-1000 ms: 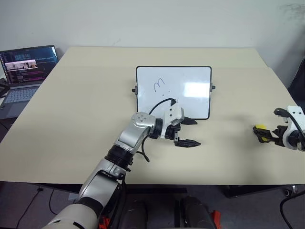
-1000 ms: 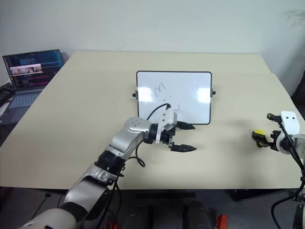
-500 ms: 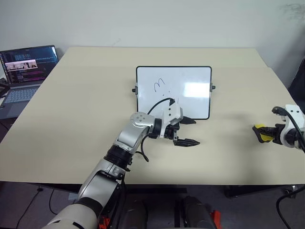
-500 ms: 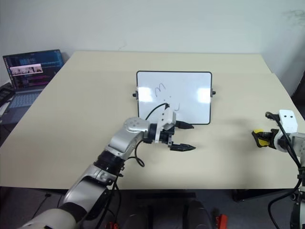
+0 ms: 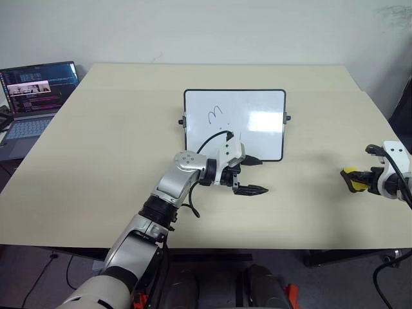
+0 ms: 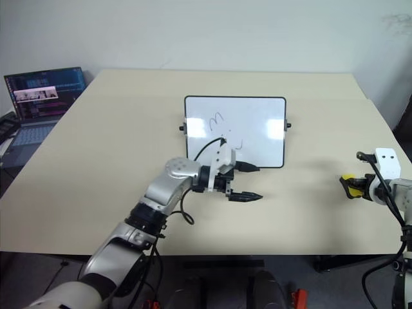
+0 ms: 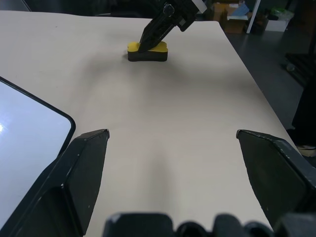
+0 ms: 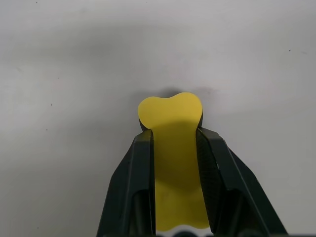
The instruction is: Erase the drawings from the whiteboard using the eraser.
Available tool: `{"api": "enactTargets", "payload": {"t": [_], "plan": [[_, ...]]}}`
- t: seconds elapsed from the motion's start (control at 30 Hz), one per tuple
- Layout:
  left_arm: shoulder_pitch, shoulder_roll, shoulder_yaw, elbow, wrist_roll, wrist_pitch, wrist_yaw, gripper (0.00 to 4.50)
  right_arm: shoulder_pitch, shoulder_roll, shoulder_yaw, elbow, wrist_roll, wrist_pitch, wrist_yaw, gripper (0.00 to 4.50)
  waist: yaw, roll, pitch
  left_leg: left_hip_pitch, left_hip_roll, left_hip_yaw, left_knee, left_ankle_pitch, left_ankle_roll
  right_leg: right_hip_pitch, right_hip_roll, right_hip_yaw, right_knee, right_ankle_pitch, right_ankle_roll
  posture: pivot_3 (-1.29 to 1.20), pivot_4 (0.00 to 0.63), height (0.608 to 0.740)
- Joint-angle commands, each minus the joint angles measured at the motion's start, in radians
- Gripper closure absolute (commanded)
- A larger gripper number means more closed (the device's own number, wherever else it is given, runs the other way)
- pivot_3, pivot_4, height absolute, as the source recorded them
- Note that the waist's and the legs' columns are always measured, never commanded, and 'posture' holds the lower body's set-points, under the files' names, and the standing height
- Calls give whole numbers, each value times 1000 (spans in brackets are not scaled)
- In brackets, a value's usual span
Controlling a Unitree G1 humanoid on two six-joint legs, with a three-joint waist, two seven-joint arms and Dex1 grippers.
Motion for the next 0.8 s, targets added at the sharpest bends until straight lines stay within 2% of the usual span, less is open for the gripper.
{"api": "enactTargets", "payload": {"t": [0.03,0.07,0.37,0.67,0.77,0.8], "plan": [[-12,-1,16,-26,-1,-17,0,0,12,9,17,-14,-6,14,6,3649,0,0,0,0,0,0,0,0,0,0,0,0,0,0,0,0,150,740],[-12,0,16,-25,-1,-18,1,0,12,11,19,-13,-7,14,7,3649,0,0,0,0,0,0,0,0,0,0,0,0,0,0,0,0,150,740],[-12,2,17,-24,2,-20,6,0,-10,15,17,22,-18,2,2,692,0,0,0,0,0,0,0,0,0,1,0,0,0,0,0,0,150,740],[-6,2,16,-26,5,-24,12,0,-20,5,11,48,-22,-6,11,692,0,0,0,1,0,0,1,0,0,2,0,0,0,0,0,0,150,740],[-4,0,15,-28,4,-23,14,0,-21,-1,8,57,-23,-11,15,1264,0,0,0,1,0,0,1,0,0,2,0,0,0,0,1,0,150,740],[-4,-1,14,-29,4,-23,14,0,-21,-1,6,59,-23,-11,15,1582,0,0,0,1,0,0,1,0,0,2,0,0,0,0,1,0,150,740]]}}
